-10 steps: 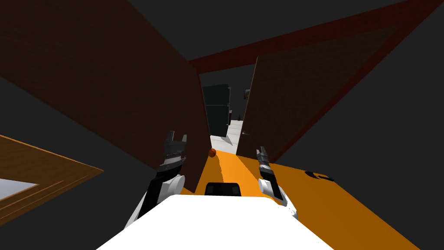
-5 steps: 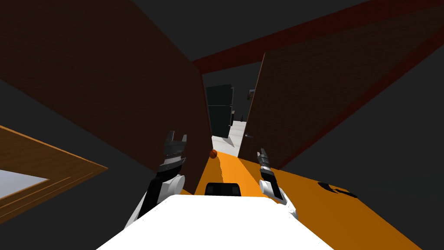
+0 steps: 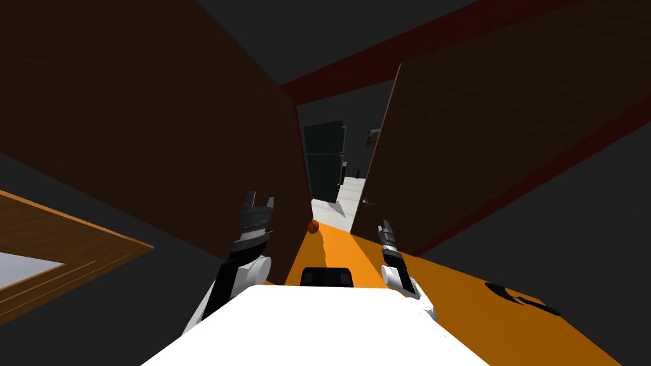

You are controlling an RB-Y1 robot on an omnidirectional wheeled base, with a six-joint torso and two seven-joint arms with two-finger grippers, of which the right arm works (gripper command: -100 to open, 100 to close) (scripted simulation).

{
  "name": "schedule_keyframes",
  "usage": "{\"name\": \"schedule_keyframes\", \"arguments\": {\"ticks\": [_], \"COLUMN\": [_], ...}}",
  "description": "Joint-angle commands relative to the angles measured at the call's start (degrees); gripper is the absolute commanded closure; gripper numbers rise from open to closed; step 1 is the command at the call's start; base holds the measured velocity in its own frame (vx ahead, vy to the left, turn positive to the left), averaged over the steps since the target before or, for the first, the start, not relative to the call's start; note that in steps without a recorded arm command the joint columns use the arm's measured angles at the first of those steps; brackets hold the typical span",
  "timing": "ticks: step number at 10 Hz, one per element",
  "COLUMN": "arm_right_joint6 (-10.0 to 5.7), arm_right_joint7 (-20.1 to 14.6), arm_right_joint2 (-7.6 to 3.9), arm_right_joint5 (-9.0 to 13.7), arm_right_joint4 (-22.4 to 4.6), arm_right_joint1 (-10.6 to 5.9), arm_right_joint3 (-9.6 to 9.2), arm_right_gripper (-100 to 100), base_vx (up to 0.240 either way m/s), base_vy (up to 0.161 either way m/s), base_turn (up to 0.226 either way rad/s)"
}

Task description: Pull the door open

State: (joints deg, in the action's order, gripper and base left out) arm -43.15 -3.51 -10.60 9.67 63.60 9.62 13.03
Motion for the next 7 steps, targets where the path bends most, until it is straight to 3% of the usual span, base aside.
{"name": "schedule_keyframes", "arguments": {"ticks": [1, 7], "arm_right_joint6": [-0.44, -1.47], "arm_right_joint7": [-0.19, -1.06], "arm_right_joint2": [-0.25, -1.29], "arm_right_joint5": [0.12, 0.62], "arm_right_joint4": [-2.52, -10.21], "arm_right_joint1": [-0.8, -3.24], "arm_right_joint3": [0.28, 1.34], "arm_right_gripper": [-100, -100], "base_vx": [0.048, 0.068], "base_vy": [-0.022, -0.03], "base_turn": [0.049, 0.073]}}
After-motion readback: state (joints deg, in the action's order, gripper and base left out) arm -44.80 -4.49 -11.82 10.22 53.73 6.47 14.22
